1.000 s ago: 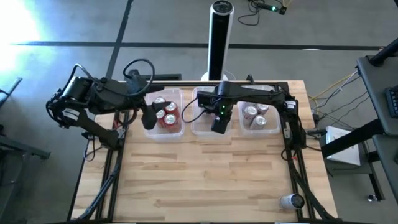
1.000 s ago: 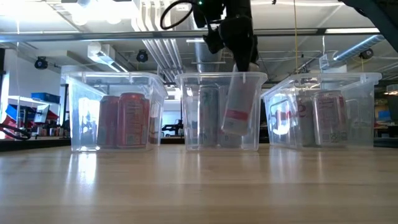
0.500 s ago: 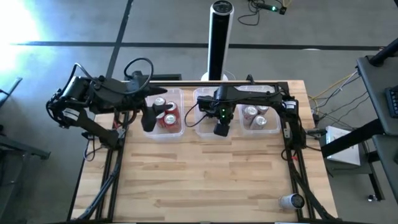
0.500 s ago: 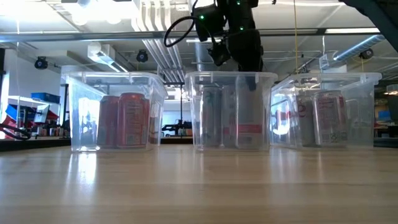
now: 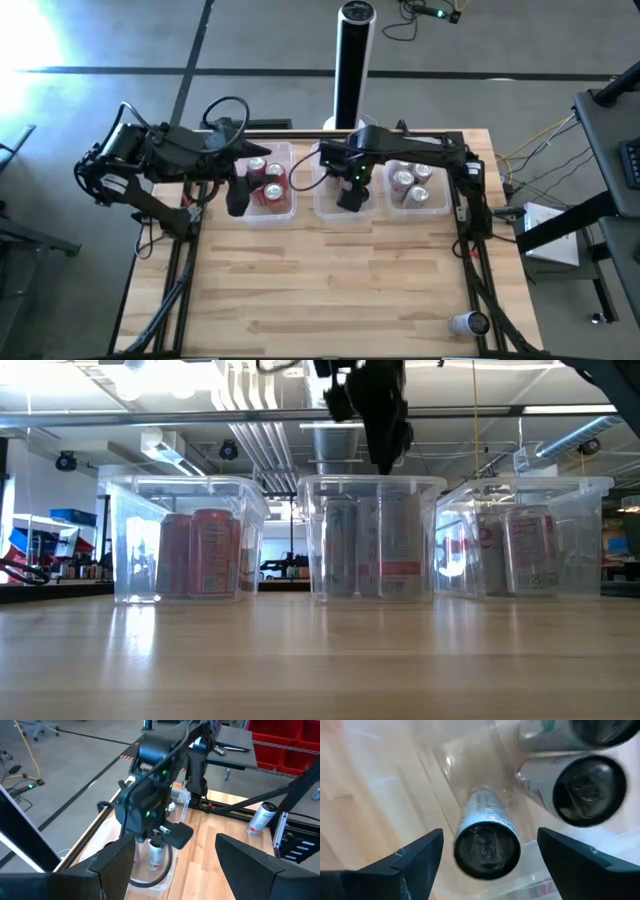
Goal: Sort soda cans
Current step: Put the top white-pink soda can into the middle transparent bin
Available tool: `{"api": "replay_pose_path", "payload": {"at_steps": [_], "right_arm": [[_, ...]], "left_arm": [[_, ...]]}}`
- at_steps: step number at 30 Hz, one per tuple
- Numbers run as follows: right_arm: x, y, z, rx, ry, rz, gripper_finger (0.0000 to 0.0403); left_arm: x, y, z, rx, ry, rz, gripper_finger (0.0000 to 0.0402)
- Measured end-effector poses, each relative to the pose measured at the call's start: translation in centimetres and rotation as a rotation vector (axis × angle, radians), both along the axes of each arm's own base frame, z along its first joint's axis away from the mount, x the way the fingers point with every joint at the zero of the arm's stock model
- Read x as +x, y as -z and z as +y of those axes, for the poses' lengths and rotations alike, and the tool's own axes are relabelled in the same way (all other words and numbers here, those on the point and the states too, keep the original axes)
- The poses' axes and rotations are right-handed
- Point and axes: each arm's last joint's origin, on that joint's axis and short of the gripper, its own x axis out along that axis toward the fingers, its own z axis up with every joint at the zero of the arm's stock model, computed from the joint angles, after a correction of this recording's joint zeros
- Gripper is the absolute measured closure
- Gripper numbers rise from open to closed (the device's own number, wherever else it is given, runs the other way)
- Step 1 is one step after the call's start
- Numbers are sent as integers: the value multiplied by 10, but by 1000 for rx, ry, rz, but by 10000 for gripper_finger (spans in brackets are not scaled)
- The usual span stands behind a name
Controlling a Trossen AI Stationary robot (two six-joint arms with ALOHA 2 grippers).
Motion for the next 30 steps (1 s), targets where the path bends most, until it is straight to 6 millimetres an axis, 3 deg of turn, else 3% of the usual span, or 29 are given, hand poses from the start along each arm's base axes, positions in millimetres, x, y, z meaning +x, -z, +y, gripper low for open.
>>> {"api": "replay_pose_path", "payload": {"at_steps": [6, 10, 17, 21, 30], "right_arm": [[1, -33, 22, -31, -155, -114, 72], [4, -39, 42, -59, -365, -155, 78], [12, -15, 65, -10, -404, -143, 139], [15, 2, 66, -4, -376, -121, 173], [22, 36, 63, -11, -362, -133, 206]], "left_arm": [[15, 2, -4, -86, -22, -42, 141], [27, 6, -6, -89, -24, -38, 141], [33, 12, -8, -42, -8, 14, 141], [32, 13, -7, -39, -9, 28, 141], [31, 13, -7, -8, 6, 36, 141]]}}
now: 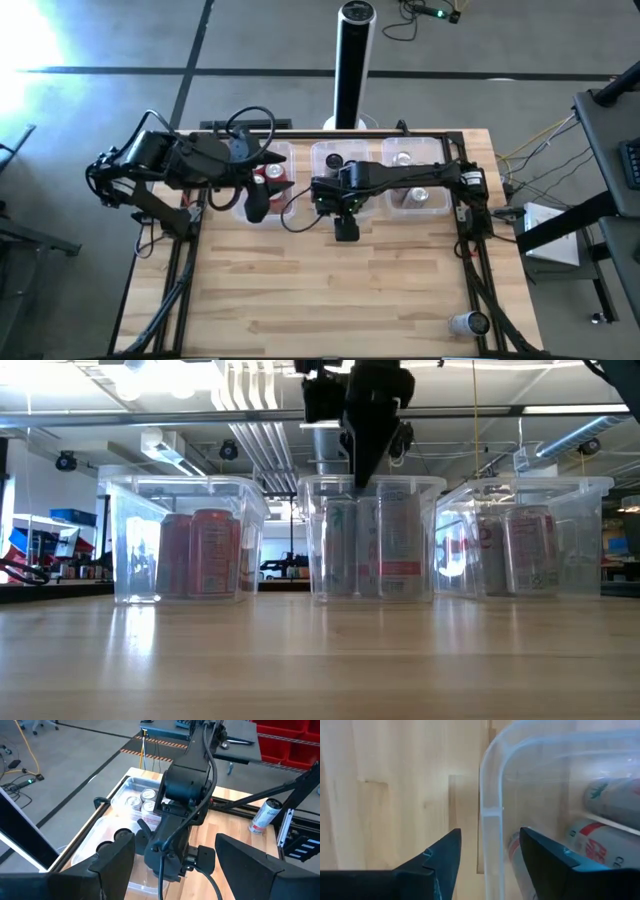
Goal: Sort soda cans
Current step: Put the top white-pink soda can into the middle transparent bin
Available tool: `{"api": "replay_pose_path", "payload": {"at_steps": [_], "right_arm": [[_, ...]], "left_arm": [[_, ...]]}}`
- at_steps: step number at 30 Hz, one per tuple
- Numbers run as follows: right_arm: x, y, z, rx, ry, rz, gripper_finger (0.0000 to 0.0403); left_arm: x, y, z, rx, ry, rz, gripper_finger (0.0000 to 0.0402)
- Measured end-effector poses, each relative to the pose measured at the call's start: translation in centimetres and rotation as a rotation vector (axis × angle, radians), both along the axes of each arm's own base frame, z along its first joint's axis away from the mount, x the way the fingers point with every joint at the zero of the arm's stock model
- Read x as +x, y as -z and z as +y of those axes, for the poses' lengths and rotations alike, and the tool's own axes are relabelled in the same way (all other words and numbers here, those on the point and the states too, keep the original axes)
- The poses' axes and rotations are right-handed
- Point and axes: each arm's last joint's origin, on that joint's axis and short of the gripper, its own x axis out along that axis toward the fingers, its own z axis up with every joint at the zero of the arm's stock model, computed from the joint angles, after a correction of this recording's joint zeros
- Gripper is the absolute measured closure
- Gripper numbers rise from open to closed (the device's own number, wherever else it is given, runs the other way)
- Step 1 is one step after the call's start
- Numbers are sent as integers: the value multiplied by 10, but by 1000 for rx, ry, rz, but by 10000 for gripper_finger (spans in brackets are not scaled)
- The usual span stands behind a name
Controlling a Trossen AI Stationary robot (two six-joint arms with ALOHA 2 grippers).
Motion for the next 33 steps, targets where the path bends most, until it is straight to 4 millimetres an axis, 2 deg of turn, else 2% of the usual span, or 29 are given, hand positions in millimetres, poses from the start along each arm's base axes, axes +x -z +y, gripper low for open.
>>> {"api": "replay_pose_path", "payload": {"at_steps": [5, 12, 17, 33], "right_arm": [[2, 13, -1, 3, 29, -6, 243], [5, 15, -1, 14, 42, -40, 314], [6, 15, -3, 15, 52, -45, 346], [10, 13, -4, 16, 67, -93, 346]], "left_arm": [[-1, 1, 0, -2, -2, 12, 141], [4, 5, -2, -2, 24, 40, 141], [4, 5, -1, 0, 24, 43, 141], [4, 5, -1, 4, 27, 46, 141]]}}
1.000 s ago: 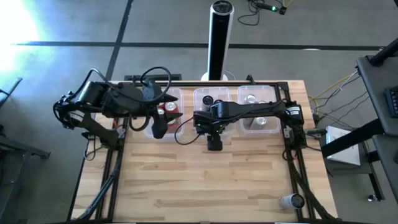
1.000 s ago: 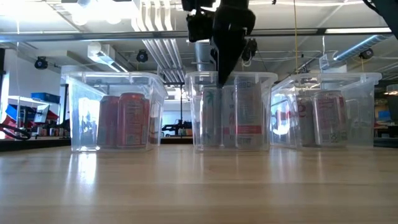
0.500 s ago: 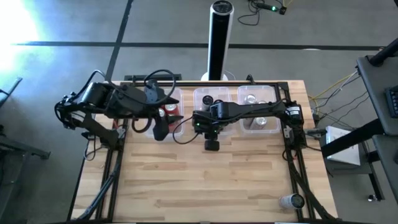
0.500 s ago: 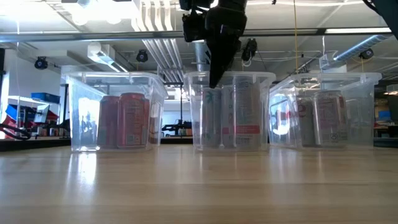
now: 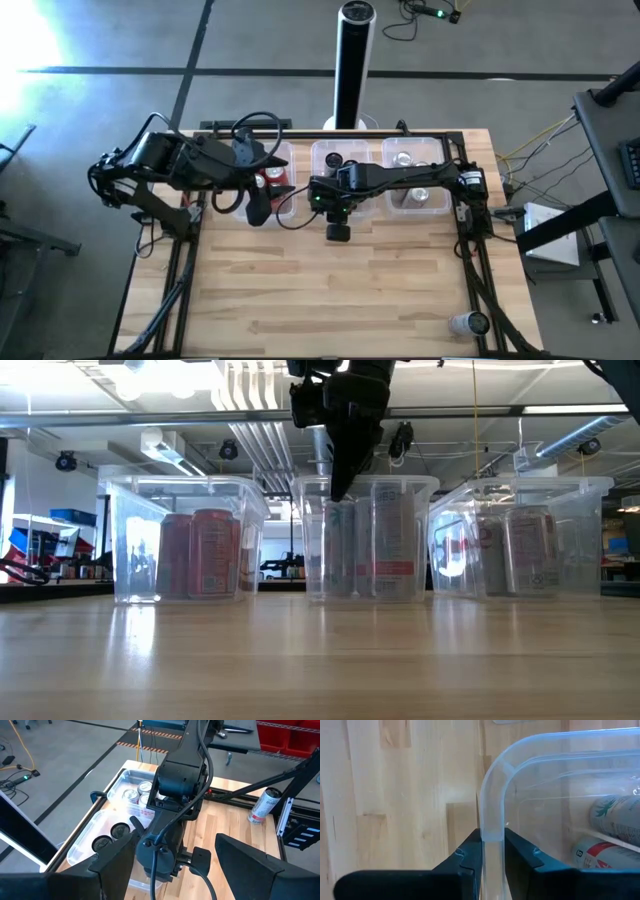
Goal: Sort soda cans
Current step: Put the top white-pink soda can into the middle transparent bin, then put the white-pink soda can into the middle transparent bin
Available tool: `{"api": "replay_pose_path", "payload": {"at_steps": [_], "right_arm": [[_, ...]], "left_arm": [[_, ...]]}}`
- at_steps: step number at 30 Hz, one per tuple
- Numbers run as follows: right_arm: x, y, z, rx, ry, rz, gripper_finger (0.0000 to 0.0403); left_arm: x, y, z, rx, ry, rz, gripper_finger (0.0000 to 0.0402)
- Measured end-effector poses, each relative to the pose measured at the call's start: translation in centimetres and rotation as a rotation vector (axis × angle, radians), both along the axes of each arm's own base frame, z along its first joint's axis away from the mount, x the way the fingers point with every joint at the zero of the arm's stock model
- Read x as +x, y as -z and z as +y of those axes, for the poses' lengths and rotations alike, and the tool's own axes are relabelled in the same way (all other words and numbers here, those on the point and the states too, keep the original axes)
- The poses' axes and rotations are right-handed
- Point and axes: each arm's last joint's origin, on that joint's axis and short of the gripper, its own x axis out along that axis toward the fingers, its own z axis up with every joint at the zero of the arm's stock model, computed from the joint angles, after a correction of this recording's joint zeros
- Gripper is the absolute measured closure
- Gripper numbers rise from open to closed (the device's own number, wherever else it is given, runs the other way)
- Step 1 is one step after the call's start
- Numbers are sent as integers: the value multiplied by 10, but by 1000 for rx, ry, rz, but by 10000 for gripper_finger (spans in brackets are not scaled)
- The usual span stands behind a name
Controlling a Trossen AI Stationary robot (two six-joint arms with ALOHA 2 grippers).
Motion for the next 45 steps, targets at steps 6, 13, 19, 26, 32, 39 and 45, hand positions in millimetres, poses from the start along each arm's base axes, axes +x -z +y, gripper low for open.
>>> {"api": "replay_pose_path", "payload": {"at_steps": [6, 13, 19, 26, 32, 39, 45], "right_arm": [[0, 0, 0, 1, 11, 0, 333], [-2, -6, 0, -1, 15, -17, 276], [-13, -40, 0, -5, 9, -63, 208], [-44, -106, 12, 36, 55, -108, 125], [-89, -134, 49, 111, 108, -66, 66], [-151, -143, 109, 223, 213, 11, 40], [-198, -123, 154, 220, 251, 159, 39]], "left_arm": [[0, 0, 0, 0, 0, 0, 141], [9, -7, 0, 17, -20, -98, 141], [11, -12, -1, 73, 9, -129, 141], [10, -12, -6, 77, 44, -126, 141], [5, -14, -31, 147, 196, -129, 141], [-2, -14, -52, 198, 305, -130, 141], [-1, -11, -54, 240, 322, -115, 141]]}}
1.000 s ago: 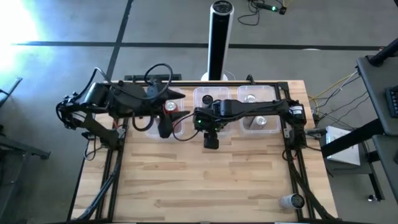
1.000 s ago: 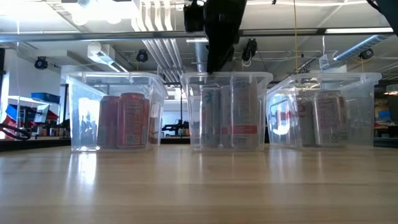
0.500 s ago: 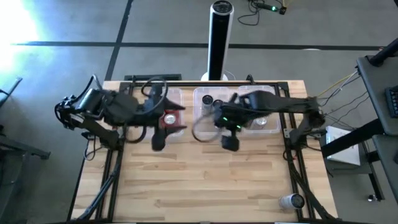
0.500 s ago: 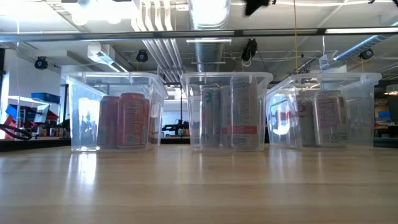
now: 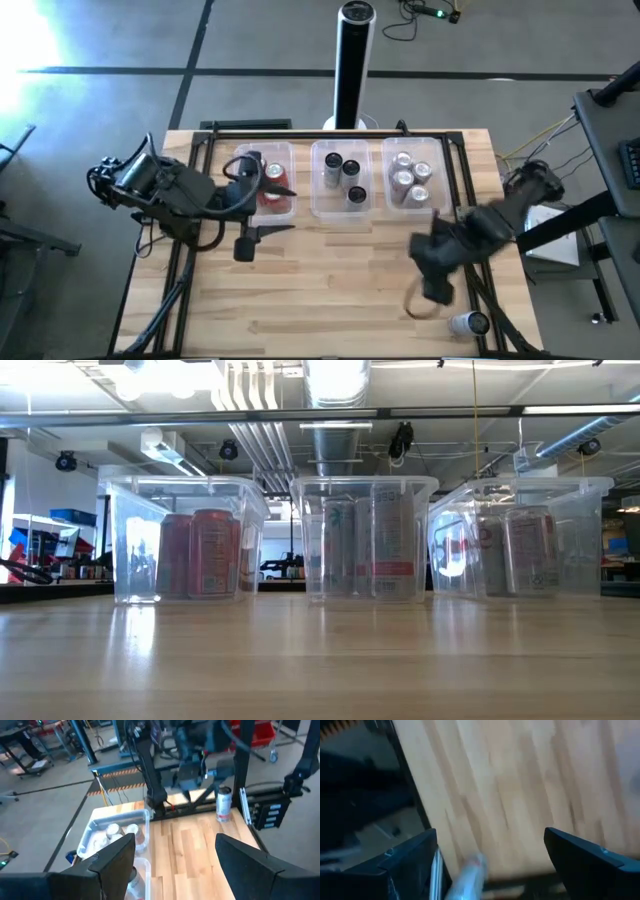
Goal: Sort soda cans
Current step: Put the white-pink soda can into the middle transparent bin
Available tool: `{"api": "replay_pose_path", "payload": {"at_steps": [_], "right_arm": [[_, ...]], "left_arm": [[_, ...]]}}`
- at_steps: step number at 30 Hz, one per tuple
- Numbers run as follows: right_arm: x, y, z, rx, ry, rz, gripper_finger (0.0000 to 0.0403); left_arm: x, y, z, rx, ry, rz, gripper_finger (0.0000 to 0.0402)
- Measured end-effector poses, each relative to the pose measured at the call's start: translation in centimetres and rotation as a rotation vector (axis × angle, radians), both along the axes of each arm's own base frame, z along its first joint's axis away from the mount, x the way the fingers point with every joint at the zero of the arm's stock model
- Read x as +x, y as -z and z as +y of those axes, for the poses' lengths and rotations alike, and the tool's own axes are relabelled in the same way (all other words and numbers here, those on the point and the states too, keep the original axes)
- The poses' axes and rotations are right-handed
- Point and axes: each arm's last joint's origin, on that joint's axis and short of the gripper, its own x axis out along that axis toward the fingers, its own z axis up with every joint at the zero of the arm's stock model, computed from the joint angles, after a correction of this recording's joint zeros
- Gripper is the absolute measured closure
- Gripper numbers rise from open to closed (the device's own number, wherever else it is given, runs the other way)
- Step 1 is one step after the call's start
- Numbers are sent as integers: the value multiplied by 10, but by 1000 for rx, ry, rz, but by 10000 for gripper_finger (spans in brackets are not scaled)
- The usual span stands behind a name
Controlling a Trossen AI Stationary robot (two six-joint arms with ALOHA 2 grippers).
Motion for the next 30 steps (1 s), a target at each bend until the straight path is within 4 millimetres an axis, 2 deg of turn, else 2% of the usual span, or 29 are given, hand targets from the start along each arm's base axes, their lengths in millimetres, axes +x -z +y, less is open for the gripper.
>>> {"api": "replay_pose_path", "payload": {"at_steps": [4, 11, 15, 18, 23, 26, 30], "right_arm": [[-26, 12, 22, -31, 25, 117, 39], [-48, 32, 62, -29, 124, 209, 39], [-66, 43, 81, -41, 139, 307, 39], [-84, 46, 94, -74, 139, 295, 39], [-105, 48, 105, -117, 178, 241, 39], [-108, 49, 107, -118, 173, 213, 39], [-109, 60, 112, -99, 197, 204, 39]], "left_arm": [[7, 14, -4, 7, -1, 48, 141], [23, 42, -14, -63, 30, 107, 141], [24, 46, -15, -93, 54, 72, 141], [24, 49, -15, -106, 56, 41, 141], [28, 58, -17, -116, 57, 16, 141], [32, 65, -19, -115, 57, 21, 141], [37, 76, -20, -131, 49, 20, 141]]}}
